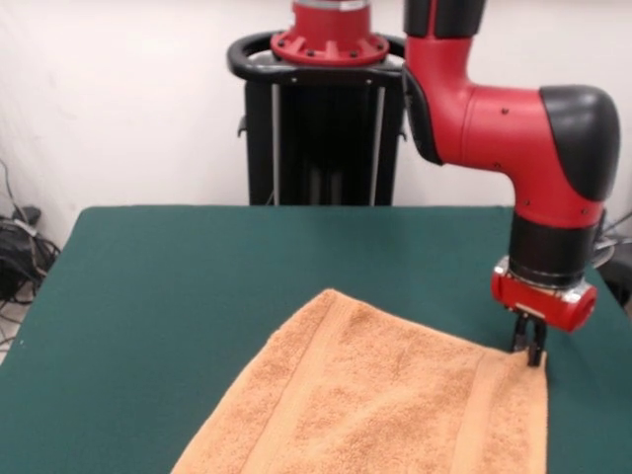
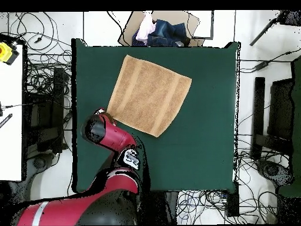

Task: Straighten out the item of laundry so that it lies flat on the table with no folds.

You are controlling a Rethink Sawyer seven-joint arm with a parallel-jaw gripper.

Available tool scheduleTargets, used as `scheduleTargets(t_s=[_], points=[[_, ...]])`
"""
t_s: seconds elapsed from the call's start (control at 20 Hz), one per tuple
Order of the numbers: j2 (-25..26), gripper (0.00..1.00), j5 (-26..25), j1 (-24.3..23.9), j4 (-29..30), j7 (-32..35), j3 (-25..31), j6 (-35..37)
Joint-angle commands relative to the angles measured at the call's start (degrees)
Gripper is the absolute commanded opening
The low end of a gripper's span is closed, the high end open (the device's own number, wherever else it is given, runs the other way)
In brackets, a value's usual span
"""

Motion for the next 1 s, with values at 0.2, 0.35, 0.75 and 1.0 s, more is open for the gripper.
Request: scheduleTargets(t_s=[0.2,0.35,0.75,1.0], points=[[2.9,0.0,5.0,2.0,-2.7,14.6,4.2,0.1],[2.8,0.0,4.9,1.6,-2.5,14.2,4.4,0.0],[2.3,0.0,3.7,0.2,-1.5,13.6,5.3,-0.6],[2.0,0.0,3.5,-0.3,-1.2,13.7,6.0,-0.9]])
